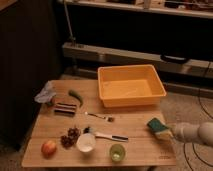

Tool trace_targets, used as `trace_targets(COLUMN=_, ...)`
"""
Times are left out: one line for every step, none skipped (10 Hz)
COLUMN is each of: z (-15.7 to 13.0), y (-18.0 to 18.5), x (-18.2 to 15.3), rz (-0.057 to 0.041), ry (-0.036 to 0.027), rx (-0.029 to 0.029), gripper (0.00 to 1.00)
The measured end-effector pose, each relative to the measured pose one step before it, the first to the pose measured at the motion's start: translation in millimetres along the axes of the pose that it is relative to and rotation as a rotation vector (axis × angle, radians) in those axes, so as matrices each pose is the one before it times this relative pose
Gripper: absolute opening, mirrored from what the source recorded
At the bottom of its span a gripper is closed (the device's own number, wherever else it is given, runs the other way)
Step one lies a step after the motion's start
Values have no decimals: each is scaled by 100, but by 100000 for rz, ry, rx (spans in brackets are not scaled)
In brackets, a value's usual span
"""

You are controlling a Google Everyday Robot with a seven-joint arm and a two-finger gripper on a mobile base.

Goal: Wipe table surface with sponge

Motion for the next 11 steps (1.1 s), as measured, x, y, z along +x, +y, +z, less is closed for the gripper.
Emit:
trace_targets(z=162, y=139, x=-662, rz=-849, ry=-135, rx=-72, gripper=0)
trace_targets(z=510, y=349, x=-1243, rz=-1747, ry=-180, rx=-833, gripper=0)
trace_targets(z=507, y=400, x=-742, rz=-1570, ry=84, rx=-1044, gripper=0)
trace_targets(z=440, y=561, x=-380, rz=-1370, ry=164, rx=-887, gripper=0)
trace_targets(z=809, y=945, x=-1322, rz=-2581, ry=-276, rx=-1359, gripper=0)
trace_targets(z=645, y=854, x=-1206, rz=-2448, ry=-303, rx=-1316, gripper=0)
trace_targets(z=372, y=723, x=-772, rz=-1740, ry=-249, rx=-1165, gripper=0)
trace_targets(z=430, y=784, x=-719, rz=-1699, ry=-258, rx=-1349, gripper=0)
trace_targets(z=821, y=1380, x=-1262, rz=-3267, ry=-569, rx=-2736, gripper=0)
trace_targets(z=360, y=953, x=-722, rz=-2106, ry=-593, rx=-1905, gripper=0)
trace_targets(z=326, y=1042, x=-298, rz=-1608, ry=-200, rx=-1938, gripper=0)
